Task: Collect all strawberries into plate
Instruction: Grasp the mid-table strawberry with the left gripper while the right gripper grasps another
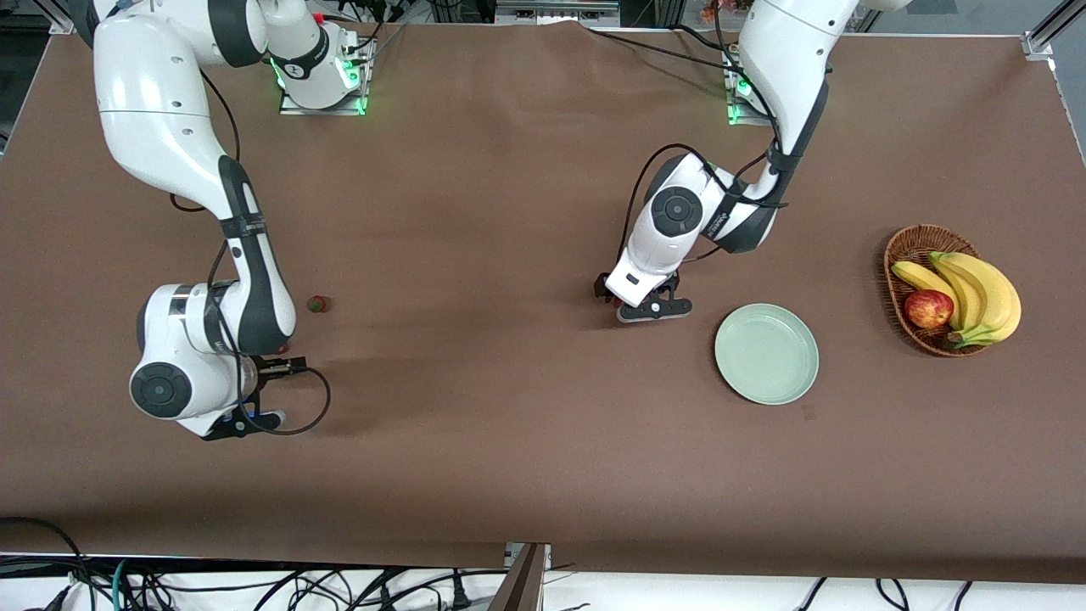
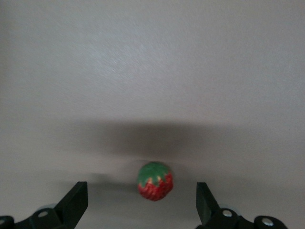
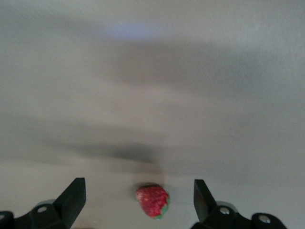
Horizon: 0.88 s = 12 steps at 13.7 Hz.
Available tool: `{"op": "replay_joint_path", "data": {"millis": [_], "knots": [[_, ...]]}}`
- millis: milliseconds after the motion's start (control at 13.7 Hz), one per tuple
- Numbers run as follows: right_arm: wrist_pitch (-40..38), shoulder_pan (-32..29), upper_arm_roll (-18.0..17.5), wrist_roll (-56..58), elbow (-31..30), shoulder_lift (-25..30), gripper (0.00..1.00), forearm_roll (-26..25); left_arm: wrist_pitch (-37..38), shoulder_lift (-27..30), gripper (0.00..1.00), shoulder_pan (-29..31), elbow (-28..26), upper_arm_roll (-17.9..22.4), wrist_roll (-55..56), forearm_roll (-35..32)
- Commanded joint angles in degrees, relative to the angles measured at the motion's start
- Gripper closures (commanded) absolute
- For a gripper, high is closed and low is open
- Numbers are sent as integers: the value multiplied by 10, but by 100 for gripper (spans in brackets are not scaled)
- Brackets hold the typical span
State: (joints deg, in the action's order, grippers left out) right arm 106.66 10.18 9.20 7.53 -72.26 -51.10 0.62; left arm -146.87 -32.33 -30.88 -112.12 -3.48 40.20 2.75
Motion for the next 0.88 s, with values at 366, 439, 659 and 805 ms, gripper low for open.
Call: {"op": "replay_joint_path", "data": {"millis": [366, 439, 659, 805], "knots": [[9, -4, -6, 10, -104, 57, 0, 9, -40, -14, 48, -14, 1, 12, 12, 4], [9, -7, -6, 11, -107, 57, 0, 16, -40, -13, 66, -14, 1, 12, 12, 3], [23, -13, -6, 20, -118, 56, 0, 25, -37, -12, 87, -13, 1, 12, 12, 2], [34, -16, -6, 20, -125, 55, 0, 32, -36, -7, 91, -11, -1, 12, 12, 2]]}}
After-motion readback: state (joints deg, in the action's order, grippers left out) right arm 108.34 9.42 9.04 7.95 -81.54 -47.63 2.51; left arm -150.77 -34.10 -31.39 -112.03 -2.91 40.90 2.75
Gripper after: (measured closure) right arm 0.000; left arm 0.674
